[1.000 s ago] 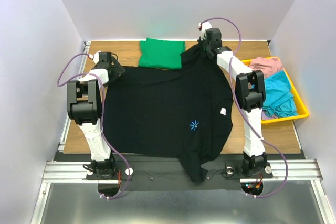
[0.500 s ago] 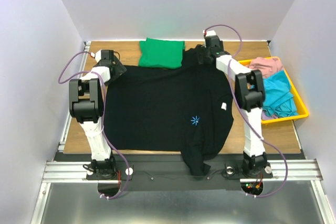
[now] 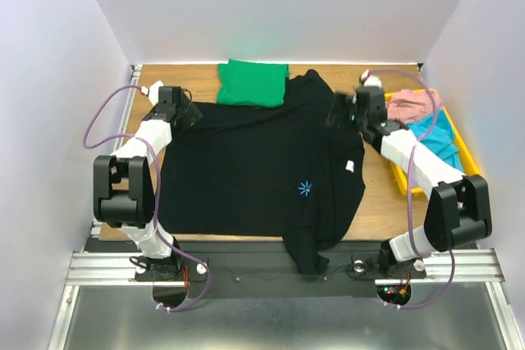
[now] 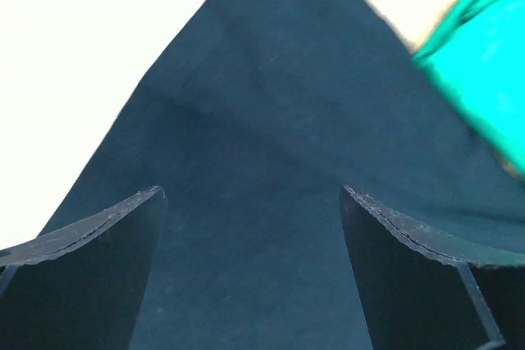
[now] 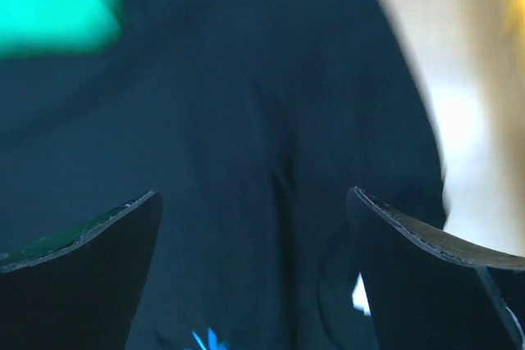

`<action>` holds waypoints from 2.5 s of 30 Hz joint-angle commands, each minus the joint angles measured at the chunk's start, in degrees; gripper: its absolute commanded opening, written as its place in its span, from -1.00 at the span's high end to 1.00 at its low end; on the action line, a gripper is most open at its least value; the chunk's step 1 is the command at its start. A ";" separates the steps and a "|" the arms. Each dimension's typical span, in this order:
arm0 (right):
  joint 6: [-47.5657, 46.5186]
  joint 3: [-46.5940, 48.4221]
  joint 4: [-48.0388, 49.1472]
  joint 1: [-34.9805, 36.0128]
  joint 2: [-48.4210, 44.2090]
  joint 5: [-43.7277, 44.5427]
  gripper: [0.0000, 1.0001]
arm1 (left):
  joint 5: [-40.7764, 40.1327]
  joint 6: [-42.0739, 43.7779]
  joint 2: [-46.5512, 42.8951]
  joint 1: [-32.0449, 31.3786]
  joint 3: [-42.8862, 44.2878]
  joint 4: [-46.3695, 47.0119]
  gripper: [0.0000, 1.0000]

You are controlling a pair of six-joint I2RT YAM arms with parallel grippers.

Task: Fold and stack the t-shirts
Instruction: Flatten the tshirt out

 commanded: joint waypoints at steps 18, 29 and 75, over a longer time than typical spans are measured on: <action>6.55 -3.46 -2.77 -7.15 17.98 1.36 -1.00 | 0.28 1.42 13.71 1.44 4.43 -1.81 -0.97; 0.31 5.76 -2.86 -8.30 22.73 6.37 -1.00 | 0.73 0.80 15.48 1.35 8.48 -2.60 -0.97; 30.72 -27.03 -26.56 19.47 -13.12 12.08 -1.00 | -2.70 -14.76 -22.41 -4.18 -35.47 -5.68 -0.97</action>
